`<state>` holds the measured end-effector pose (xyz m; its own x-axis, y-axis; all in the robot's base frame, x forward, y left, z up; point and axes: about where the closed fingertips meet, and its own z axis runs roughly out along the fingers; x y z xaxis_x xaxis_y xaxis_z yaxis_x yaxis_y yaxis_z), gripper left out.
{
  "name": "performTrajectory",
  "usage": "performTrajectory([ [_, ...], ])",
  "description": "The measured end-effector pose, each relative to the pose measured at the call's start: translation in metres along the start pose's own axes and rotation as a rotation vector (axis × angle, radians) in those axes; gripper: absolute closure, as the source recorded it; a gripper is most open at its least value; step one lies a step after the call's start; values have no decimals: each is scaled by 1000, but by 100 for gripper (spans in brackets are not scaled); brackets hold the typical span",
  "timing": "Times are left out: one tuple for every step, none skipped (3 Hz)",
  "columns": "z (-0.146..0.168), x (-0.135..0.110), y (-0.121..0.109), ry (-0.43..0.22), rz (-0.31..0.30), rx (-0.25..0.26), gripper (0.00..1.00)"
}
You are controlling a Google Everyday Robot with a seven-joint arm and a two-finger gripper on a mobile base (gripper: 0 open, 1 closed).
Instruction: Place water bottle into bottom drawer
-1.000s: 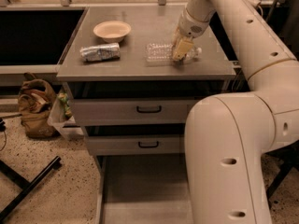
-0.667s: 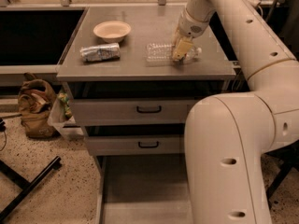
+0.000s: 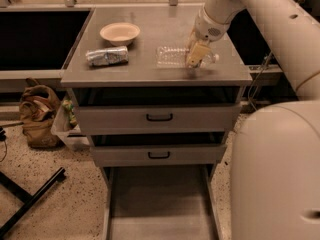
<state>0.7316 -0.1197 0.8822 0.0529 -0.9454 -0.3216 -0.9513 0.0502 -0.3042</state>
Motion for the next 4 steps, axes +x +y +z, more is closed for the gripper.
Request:
performTrajectory([
  [-19, -7, 21, -11, -6, 51, 100],
  [-32, -7, 50, 31, 13, 98, 100],
  [-35, 0, 89, 112, 44, 106, 100],
  [-22, 13, 140, 188, 77, 84, 100],
])
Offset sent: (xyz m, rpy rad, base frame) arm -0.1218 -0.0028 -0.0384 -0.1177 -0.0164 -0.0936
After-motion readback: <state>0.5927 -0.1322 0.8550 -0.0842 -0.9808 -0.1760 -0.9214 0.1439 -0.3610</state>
